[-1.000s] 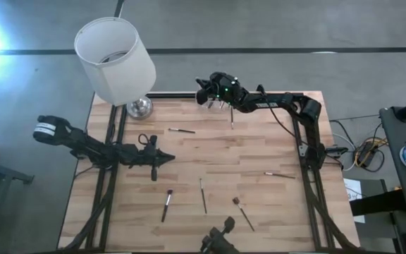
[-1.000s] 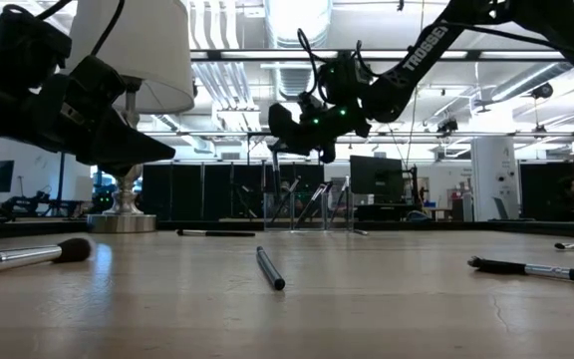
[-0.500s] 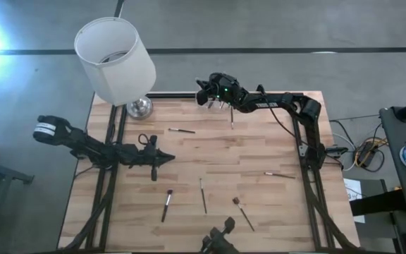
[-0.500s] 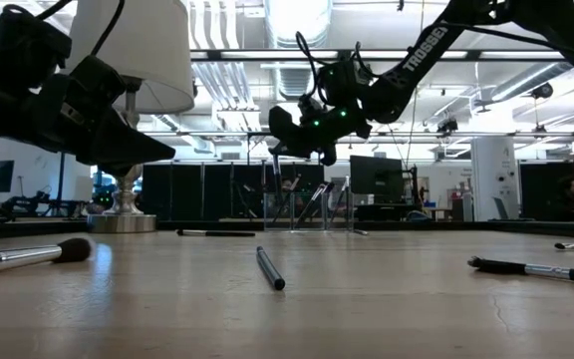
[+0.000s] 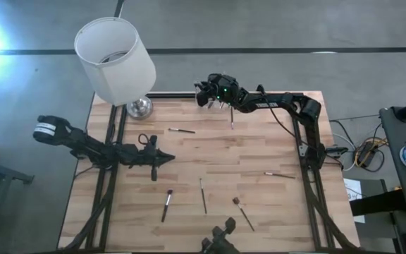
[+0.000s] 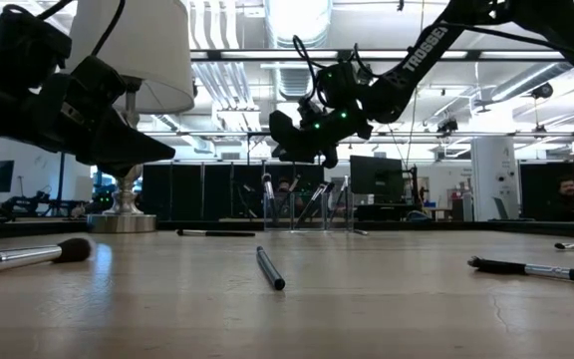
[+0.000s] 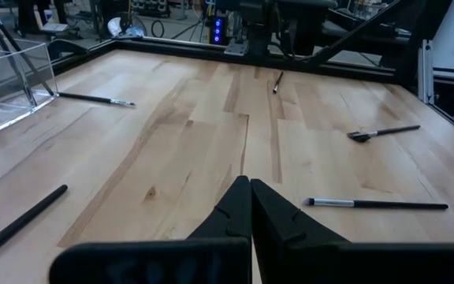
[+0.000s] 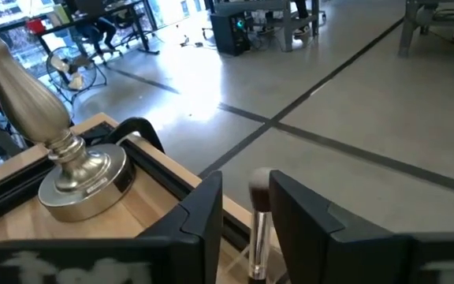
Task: Put items in baskets/containers
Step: Put the eyeshadow brush into the transparent organizer
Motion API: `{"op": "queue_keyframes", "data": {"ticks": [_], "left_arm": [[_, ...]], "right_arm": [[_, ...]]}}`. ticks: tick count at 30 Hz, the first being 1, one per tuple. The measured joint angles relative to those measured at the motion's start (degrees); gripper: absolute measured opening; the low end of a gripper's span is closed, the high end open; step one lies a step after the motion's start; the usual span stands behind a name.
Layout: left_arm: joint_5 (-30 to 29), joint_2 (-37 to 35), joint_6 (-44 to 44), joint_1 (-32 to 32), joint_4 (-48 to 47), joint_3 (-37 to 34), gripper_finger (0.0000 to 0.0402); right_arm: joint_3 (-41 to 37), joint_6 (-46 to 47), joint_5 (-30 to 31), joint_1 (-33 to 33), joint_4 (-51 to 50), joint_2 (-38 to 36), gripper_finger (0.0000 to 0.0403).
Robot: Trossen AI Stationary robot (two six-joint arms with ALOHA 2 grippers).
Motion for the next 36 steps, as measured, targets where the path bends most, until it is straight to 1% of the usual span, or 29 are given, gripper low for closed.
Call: {"op": "queue_keyframes", "data": {"ticks": [4, 6, 9, 11, 13, 15, 19, 22, 25, 28, 30, 32, 36], "left_arm": [[0.0, 0.0, -0.07, 0.0, -0.6, 0.0, 0.0], [0.0, 0.0, -0.1, 0.0, -1.23, 0.0, 0.0], [0.0, -0.01, -0.53, 0.0, -2.51, 0.1, 0.0], [0.04, -0.01, -1.78, -0.01, -4.09, 0.37, 0.0], [0.36, 0.0, -2.9, -0.06, -5.88, 1.07, 0.0], [0.67, 0.0, -3.22, -0.11, -8.08, 1.76, 0.0], [0.84, 0.02, -3.68, -0.76, -12.14, 3.77, 0.0], [0.49, 0.0, -4.06, -3.07, -16.52, 6.12, 0.0], [-2.64, -0.11, -4.2, -7.71, -24.96, 10.33, 0.0], [-9.3, 0.1, -6.07, -12.85, -38.61, 16.42, 0.0], [-14.09, 0.72, -9.67, -15.62, -45.76, 20.35, 0.0], [-17.05, 1.69, -13.63, -17.13, -48.71, 23.13, 0.0], [-17.65, 4.2, -16.58, -17.28, -49.37, 25.94, 0.0]], "right_arm": [[-0.04, -0.29, 0.01, 0.0, -2.82, -1.35, 0.008], [-0.04, -1.44, 0.06, 0.0, -6.14, -2.95, 0.0062], [-0.04, -5.56, 0.41, 0.61, -12.89, -6.27, 0.0032], [-0.36, -8.89, 2.06, 1.74, -17.35, -9.04, 0.0015], [-1.75, -11.56, 4.54, 3.4, -19.06, -11.85, 0.001], [-4.96, -13.32, 5.92, 5.23, -19.09, -14.83, 0.0009], [-13.17, -13.76, 6.06, 8.6, -17.07, -21.14, 0.0008], [-20.2, -13.39, 7.3, 12.12, -16.25, -26.4, 0.0008], [-26.88, -13.6, 13.14, 17.0, -15.07, -31.12, 0.0008], [-31.95, -13.41, 19.1, 21.43, -13.78, -35.63, 0.0008], [-34.76, -12.99, 21.21, 24.06, -13.1, -38.18, 0.0008], [-37.13, -12.05, 21.33, 26.46, -12.71, -40.18, 0.0008], [-40.7, -10.39, 21.19, 30.36, -11.44, -43.54, 0.0008]]}}
